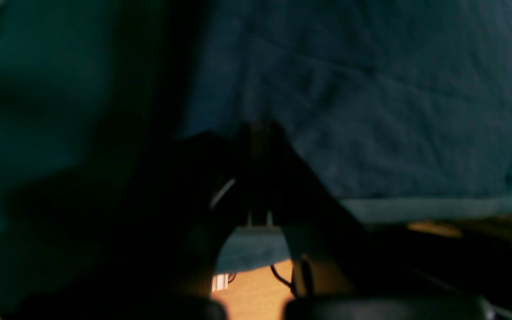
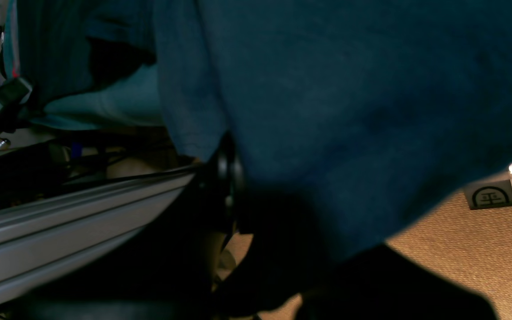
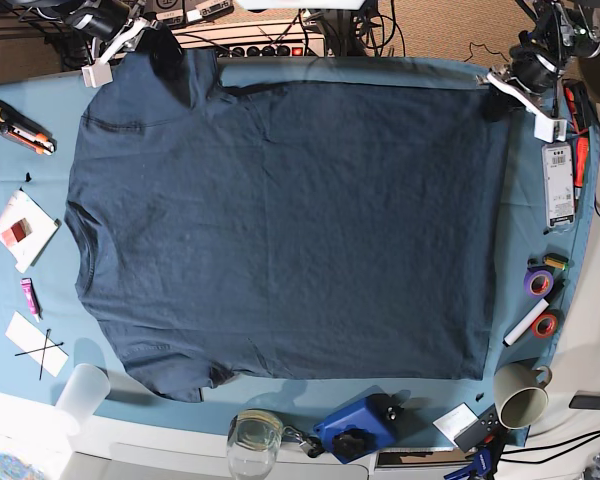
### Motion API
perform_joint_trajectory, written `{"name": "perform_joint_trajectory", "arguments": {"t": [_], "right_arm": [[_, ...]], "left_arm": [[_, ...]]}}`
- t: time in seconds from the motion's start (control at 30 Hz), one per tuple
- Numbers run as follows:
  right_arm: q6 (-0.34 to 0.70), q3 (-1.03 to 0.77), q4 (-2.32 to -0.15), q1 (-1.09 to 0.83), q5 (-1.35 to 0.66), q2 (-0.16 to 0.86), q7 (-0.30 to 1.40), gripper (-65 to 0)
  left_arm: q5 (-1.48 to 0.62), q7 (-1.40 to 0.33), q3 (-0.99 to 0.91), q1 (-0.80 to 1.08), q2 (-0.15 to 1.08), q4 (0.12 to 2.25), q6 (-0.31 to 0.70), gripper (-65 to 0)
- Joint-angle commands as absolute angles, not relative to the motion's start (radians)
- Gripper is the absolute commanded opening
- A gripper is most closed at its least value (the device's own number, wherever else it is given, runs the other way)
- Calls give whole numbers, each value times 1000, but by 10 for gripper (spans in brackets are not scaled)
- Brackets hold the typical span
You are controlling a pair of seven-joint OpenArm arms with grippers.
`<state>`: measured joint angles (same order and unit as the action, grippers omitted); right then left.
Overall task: Fold the T-shirt properly
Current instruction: 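Move the left gripper to the other shoulder corner and grasp it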
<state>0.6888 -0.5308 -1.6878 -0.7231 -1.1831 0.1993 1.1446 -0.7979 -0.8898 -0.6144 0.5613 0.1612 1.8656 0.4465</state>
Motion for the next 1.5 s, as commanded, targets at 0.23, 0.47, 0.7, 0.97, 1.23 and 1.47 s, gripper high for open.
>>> {"name": "perform_joint_trajectory", "arguments": {"t": [0.23,0.47,0.7,0.97,1.23,1.47], "right_arm": [[698,-539,-1700,-734,-1207,210,1126,-650],[698,-538,-1700,-734,-1207,210,1122,-650],[698,-538,-1700,-734,-1206,211,1124,-650],[698,-538,-1700,-733,-1203,210,1125,-650],[698,-538,-1700,-733,-1185,211,1125,-650],[698,-538,-1700,-733,-1185,211,1126,-650]], "left_arm": [[-815,-844,-620,568,171,1880,469,-650],[-808,-846,-622,568,168,1939,473,-650],[-690,-846,-632,580,150,2067,548,-275],[-520,-846,-632,563,152,1983,377,-270],[-665,-981,-632,487,179,1782,431,-270],[-886,-1268,-632,450,177,1633,446,-320]]}}
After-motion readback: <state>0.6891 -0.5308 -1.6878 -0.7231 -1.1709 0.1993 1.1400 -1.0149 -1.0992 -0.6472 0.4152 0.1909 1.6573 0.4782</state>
